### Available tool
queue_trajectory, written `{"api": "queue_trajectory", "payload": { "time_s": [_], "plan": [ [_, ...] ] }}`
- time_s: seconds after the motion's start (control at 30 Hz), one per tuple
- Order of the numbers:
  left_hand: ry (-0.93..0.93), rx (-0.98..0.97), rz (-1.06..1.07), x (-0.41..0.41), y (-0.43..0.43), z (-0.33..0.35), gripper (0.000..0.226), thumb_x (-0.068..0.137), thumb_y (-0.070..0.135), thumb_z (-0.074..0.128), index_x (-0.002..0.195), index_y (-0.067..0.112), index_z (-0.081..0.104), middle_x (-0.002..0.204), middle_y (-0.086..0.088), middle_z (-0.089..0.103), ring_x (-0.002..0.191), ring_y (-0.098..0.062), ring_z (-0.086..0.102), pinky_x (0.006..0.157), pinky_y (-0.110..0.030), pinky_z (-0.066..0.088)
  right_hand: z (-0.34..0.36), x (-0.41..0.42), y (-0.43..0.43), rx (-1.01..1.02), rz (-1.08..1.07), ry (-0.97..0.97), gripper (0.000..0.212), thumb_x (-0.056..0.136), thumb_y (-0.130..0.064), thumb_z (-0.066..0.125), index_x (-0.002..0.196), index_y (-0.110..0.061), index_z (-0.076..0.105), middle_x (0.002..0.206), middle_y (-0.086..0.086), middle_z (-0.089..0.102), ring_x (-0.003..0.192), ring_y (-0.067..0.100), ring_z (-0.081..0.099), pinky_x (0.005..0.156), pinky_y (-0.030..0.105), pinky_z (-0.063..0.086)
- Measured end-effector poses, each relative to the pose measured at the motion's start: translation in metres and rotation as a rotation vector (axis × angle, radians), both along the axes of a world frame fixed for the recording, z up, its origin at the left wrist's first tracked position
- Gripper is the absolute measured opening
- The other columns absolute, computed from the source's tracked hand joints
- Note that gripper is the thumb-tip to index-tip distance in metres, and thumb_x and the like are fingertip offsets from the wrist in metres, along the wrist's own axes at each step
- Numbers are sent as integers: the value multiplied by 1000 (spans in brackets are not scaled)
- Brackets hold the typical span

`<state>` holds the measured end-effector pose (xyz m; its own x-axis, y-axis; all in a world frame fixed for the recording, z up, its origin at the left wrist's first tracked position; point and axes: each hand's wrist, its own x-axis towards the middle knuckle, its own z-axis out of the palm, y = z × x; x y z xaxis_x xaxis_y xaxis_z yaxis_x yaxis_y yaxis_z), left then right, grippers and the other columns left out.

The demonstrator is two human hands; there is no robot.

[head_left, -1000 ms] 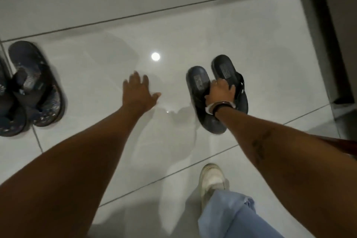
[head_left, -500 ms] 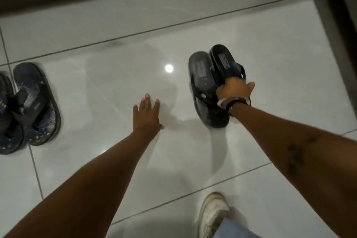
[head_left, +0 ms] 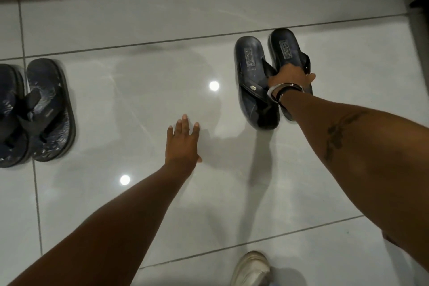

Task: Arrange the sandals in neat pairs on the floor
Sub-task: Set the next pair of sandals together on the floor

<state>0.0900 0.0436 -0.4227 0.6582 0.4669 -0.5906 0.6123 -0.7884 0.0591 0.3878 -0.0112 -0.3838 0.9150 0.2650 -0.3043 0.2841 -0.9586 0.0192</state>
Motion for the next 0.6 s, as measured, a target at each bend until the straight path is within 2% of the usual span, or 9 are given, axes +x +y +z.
{"api": "queue_trajectory", "payload": {
  "time_s": [0.1,0.17,0.3,0.37,0.43,0.5,0.6],
  "plan": [
    [-6,20,-16,1,-1,-3,105,82,45,73,156,13,8,162,-24,-6,150,-38,2,121,-49,4,7,0,1,6,14,13,13,78,-28,61,78,-14,60,80,11,63,94,35,61,107,53,27],
    [-20,37,-41,-1,1,-7,106,80,48,74,156,13,9,162,-26,-4,150,-39,4,121,-49,4,11,-3,0,21,20,11,16,81,-29,57,74,-15,56,78,11,61,94,34,61,107,52,27],
    [-8,10,-50,-3,5,-2,107,79,53,72,157,16,10,162,-25,-3,150,-37,5,121,-50,5,30,-24,-14,65,122,-102,27,86,-34,44,76,-12,58,80,11,57,98,34,56,105,51,26],
    [22,-45,-33,0,12,16,98,82,60,65,156,19,15,163,-20,2,150,-35,10,120,-52,4,54,-45,-20,46,223,-136,32,87,-34,41,83,-10,63,89,14,60,100,34,54,105,52,28],
    [-14,-91,55,5,25,55,79,89,64,50,153,23,28,162,-15,15,149,-32,16,119,-54,5,90,-69,-21,31,346,-148,36,88,-34,39,91,-10,66,100,14,63,102,33,55,102,55,32],
    [-170,-108,212,13,43,110,66,96,61,39,150,23,37,161,-13,23,148,-30,20,119,-53,7,135,-89,-16,65,456,-135,37,90,-35,38,100,-12,65,111,12,63,108,31,53,100,54,33],
    [-389,-45,478,26,107,256,60,99,55,36,147,21,42,160,-12,26,148,-28,21,119,-51,9,250,-102,26,211,517,-88,41,92,-37,42,121,-13,58,142,9,48,129,26,43,105,48,29]
  ]
}}
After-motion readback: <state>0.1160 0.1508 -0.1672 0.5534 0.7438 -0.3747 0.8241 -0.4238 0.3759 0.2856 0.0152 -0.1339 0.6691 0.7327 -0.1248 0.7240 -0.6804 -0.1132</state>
